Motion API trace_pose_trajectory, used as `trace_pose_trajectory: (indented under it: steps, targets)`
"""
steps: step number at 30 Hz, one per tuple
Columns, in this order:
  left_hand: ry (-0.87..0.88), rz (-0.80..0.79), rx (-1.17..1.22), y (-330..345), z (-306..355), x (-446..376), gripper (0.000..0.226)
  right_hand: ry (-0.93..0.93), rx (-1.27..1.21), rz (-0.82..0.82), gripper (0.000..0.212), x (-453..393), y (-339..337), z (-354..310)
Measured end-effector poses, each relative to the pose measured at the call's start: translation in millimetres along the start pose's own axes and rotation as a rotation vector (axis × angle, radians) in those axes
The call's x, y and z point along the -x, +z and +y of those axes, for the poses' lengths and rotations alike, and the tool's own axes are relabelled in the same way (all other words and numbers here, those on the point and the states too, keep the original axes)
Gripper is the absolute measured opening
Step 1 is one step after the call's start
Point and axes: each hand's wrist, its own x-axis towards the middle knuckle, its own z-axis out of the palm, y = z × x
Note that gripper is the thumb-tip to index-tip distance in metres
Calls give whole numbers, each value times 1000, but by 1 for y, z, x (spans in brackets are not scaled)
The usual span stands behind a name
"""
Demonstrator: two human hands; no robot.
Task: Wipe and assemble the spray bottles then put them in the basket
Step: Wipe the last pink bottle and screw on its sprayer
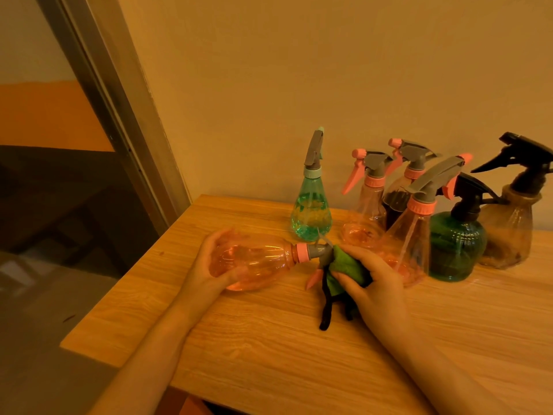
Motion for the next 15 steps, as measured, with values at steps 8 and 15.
trace_pose_trajectory:
  steps: [8, 15]
  targets:
    - [120, -75, -231, 4, -4, 3, 106, 16, 32, 39, 49, -1, 1, -1]
    - [113, 40, -126, 5, -1, 3, 71, 54, 43, 14, 40, -1, 0, 1]
